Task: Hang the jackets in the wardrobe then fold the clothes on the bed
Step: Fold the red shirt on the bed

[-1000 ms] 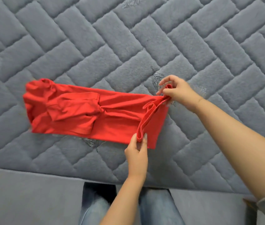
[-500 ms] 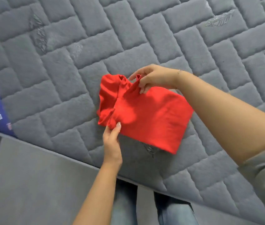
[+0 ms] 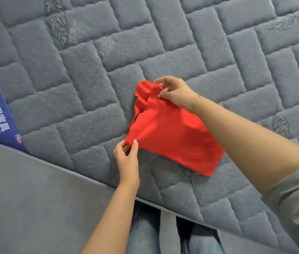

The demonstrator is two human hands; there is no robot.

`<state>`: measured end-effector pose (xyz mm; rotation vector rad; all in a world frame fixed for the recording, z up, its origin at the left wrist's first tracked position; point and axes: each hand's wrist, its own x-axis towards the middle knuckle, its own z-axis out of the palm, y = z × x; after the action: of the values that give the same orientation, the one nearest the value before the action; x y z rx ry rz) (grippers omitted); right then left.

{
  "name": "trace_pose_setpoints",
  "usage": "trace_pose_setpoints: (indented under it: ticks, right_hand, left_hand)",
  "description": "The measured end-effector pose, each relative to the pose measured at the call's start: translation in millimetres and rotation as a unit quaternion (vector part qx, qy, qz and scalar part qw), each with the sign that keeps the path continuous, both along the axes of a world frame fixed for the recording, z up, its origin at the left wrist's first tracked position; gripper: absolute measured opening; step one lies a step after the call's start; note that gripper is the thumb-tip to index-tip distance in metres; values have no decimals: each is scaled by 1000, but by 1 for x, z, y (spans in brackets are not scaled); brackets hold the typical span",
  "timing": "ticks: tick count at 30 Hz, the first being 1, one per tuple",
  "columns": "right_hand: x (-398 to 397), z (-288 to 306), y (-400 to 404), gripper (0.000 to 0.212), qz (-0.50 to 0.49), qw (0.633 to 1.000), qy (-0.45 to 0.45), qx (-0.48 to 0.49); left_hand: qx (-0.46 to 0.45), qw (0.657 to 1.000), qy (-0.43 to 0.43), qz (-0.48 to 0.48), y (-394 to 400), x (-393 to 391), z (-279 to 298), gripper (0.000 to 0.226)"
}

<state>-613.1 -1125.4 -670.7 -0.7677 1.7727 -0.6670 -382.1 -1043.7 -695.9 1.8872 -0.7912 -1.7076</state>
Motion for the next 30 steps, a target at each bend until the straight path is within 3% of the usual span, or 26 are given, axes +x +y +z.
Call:
trace_pose_setpoints:
  ticks: [4, 7, 9, 12, 14, 16, 20, 24, 27, 30]
  right_hand:
    - [26, 11, 30, 58, -82, 991, 65, -80]
    - [58, 17, 87, 63, -37, 968, 199, -149]
    - [82, 14, 121, 68, 11, 964, 238, -119]
    - [114, -4, 141, 94, 122, 944, 307, -25]
    - [127, -13, 134, 102, 111, 934, 341, 10]
    - [130, -13, 122, 92, 46, 934, 355, 12]
    - [116, 2, 124, 63, -122, 958, 241, -94]
    - [70, 45, 134, 20, -229, 960, 127, -97]
    - [38, 92, 149, 16, -371, 920, -106, -73]
    - [4, 127, 175, 19, -399, 867, -294, -56]
  left_hand:
    - [43, 997, 46, -53, -20, -1, 0, 46]
    - [68, 993, 66, -73, -34, -4, -3, 49]
    - [70, 993, 71, -70, -42, -8, -1, 48]
    - [76, 989, 97, -80, -43, -12, 10, 36]
    - [82, 985, 122, -89, -38, -13, 23, 28]
    - [54, 985, 131, -104, -33, -16, 38, 29]
    - [-42, 978, 132, -159, -33, -22, 69, 27]
    - [-104, 944, 171, -262, -42, -18, 102, 28]
    - [-134, 941, 161, -265, -44, -15, 126, 34]
    - [-150, 946, 124, -259, -37, -17, 144, 46]
